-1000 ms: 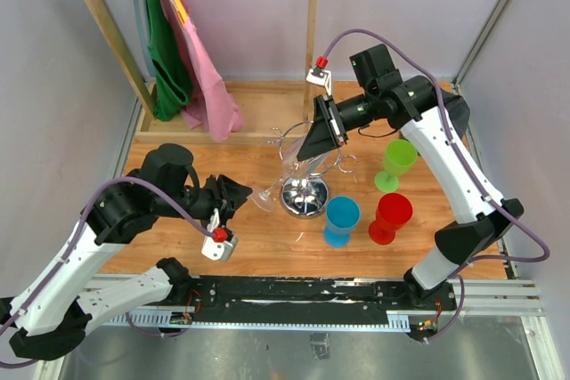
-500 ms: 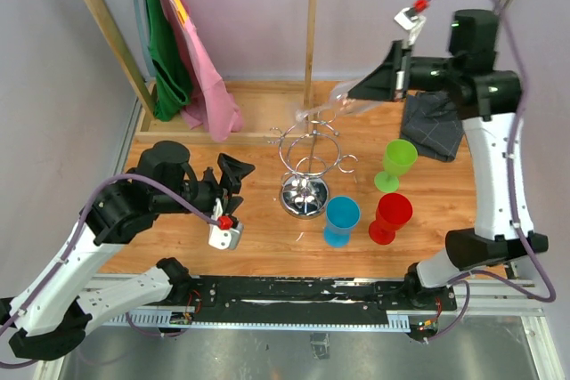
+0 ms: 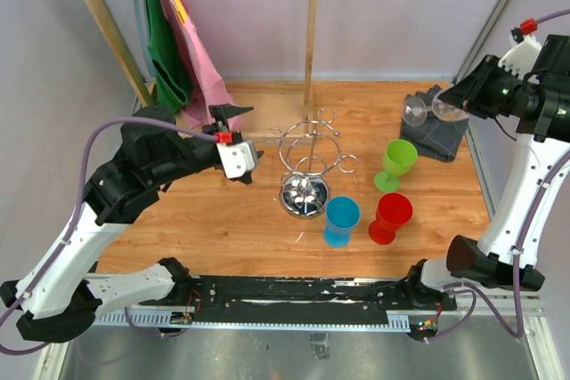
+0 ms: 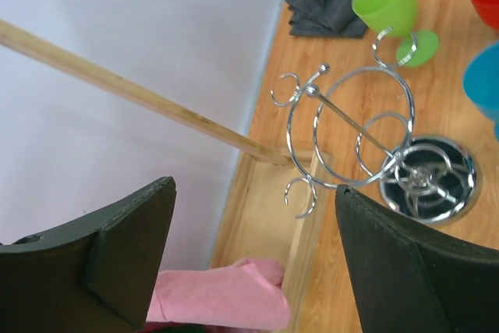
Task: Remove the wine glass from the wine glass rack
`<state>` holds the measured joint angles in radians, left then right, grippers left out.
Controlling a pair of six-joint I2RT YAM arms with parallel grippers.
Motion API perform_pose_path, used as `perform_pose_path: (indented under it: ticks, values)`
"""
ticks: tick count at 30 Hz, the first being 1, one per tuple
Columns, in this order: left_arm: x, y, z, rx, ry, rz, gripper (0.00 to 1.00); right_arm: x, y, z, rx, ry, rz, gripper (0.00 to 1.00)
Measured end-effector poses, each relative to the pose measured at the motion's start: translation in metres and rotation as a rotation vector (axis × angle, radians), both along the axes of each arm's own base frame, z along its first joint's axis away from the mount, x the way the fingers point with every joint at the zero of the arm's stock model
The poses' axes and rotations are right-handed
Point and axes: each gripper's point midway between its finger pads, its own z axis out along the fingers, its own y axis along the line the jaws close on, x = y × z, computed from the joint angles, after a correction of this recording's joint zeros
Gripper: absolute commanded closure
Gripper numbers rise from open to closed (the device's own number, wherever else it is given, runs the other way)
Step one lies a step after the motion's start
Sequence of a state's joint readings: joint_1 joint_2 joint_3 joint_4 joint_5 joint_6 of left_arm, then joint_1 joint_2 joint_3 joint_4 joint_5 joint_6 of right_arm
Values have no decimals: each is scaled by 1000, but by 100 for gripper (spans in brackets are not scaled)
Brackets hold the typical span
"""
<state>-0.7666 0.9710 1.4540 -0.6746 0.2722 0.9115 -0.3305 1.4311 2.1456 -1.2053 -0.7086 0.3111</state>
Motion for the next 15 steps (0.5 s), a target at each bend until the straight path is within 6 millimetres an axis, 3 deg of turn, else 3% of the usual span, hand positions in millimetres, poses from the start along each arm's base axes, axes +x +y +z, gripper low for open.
perform_pose_path:
  ticks: [8,15]
  values:
    - [21,-3,19,-172,91,130,10,-37,-41,-70,-196,248,-198,99]
    - [35,-10,17,-217,139,176,10,-62,-53,-90,-272,324,-261,99]
